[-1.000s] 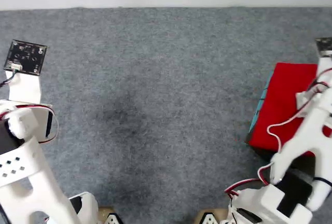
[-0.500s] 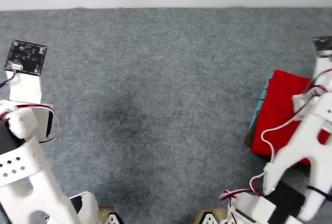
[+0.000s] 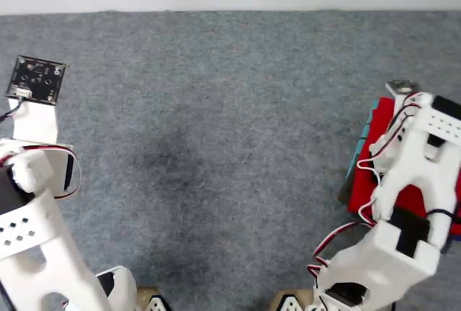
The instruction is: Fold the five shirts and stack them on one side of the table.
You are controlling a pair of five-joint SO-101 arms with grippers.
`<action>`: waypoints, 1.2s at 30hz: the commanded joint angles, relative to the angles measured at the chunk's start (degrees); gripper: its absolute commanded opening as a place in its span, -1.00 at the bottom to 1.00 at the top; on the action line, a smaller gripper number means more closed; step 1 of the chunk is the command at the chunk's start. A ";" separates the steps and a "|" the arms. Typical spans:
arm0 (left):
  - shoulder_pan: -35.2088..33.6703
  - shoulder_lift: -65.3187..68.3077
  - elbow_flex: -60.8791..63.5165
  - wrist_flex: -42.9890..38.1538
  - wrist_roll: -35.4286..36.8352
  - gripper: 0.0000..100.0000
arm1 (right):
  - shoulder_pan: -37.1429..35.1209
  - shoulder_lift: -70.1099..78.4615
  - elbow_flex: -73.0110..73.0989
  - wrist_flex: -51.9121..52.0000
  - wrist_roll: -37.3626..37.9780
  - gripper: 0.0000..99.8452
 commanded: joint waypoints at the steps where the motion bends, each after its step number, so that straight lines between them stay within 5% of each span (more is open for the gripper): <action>1: -0.09 -1.23 -0.22 1.05 -0.18 -0.97 | -1.10 -4.44 -6.86 6.29 -0.44 -0.98; 10: 0.00 -1.32 -0.22 1.05 0.00 -0.97 | -7.43 -19.03 -7.30 13.93 -1.05 -0.98; 15: 0.09 -1.32 -0.22 1.05 0.79 -0.97 | -15.08 -26.95 -0.26 13.85 -14.68 -0.98; 21: 0.09 -1.32 -0.22 1.05 16.44 -0.97 | -23.69 -33.98 10.64 10.24 -33.32 -0.98; 28: 5.10 -2.90 -0.13 0.44 28.04 -0.97 | -24.75 -45.93 22.95 -0.31 -38.24 -0.98; 36: 13.98 -18.73 21.76 -17.85 30.59 -0.97 | -24.75 -61.32 40.35 -13.85 -38.59 -0.98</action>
